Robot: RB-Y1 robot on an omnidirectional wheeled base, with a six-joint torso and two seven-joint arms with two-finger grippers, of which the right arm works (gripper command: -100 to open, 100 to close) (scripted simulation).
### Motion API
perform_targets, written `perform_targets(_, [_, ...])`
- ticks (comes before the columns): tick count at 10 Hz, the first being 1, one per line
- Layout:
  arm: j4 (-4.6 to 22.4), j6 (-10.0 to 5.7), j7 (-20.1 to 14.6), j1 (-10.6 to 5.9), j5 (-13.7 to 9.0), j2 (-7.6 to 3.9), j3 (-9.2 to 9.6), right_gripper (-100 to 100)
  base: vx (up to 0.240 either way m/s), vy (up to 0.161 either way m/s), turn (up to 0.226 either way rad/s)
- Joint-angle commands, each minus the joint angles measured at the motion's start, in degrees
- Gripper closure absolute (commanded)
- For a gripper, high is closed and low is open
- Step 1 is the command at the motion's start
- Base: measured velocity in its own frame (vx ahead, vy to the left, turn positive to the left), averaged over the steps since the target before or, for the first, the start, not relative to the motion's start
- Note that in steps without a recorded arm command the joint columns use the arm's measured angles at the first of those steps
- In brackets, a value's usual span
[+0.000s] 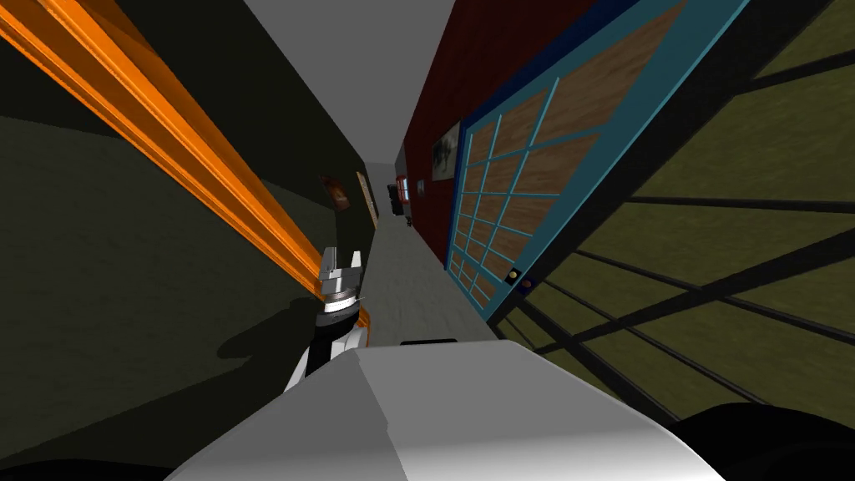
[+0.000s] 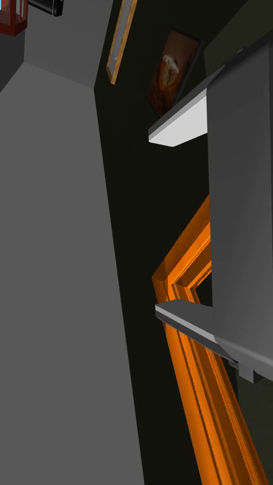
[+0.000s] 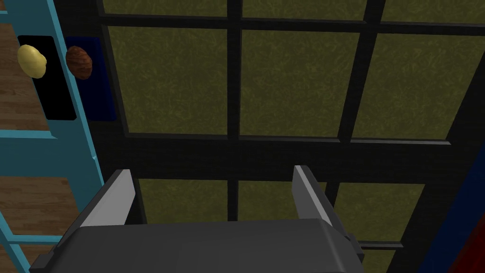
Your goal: Push the door open
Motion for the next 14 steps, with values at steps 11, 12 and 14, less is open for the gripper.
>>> perform_targets(11, [0.0,0.00,0.0,-0.01,0.1,-0.94,0.02,-100,-0.139,0.058,0.028])
perform_targets(12, [0.0,0.00,0.0,-0.01,0.1,-0.94,0.02,-100,0.005,0.005,0.016])
perform_targets(14, [0.0,0.00,0.0,-0.01,0.1,-0.94,0.02,-100,-0.002,-0.002,-0.006])
